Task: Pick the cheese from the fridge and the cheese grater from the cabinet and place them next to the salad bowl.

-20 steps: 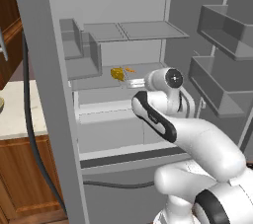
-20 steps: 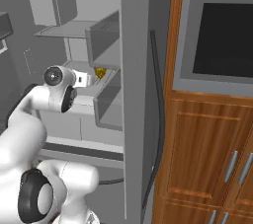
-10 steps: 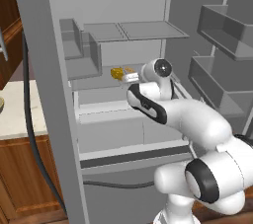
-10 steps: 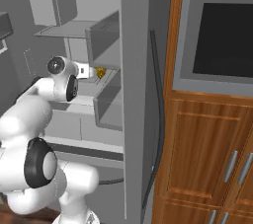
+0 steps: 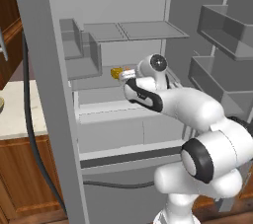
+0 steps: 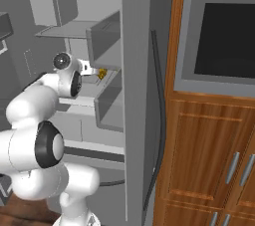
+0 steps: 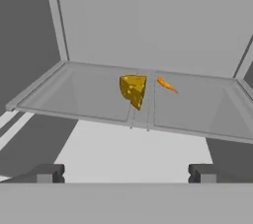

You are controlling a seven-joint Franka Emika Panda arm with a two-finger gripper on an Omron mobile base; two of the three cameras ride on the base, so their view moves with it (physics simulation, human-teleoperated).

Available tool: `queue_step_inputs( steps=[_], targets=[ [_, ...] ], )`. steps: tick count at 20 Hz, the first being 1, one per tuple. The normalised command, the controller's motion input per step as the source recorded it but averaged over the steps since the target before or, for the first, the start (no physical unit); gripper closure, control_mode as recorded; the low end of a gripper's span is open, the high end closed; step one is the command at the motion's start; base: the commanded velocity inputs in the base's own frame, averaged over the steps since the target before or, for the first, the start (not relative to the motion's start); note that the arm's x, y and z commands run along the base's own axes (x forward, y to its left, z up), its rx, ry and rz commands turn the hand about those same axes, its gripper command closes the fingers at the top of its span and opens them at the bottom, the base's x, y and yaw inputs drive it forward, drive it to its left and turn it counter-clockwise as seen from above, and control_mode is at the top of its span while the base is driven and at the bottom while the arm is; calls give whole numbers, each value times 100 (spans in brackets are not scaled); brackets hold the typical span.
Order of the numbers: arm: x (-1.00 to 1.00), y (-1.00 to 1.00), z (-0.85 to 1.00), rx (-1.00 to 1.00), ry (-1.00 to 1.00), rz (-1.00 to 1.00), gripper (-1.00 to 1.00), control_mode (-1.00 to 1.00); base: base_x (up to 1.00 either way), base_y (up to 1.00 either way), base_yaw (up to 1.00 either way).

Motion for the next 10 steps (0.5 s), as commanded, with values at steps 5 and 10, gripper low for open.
queue_step_inputs(
  steps=[5,10],
  targets=[
    [34,1,-10,0,9,0,-100,-100,0,0,0],
    [22,0,-15,0,3,0,-100,-100,0,0,0]
  ],
)
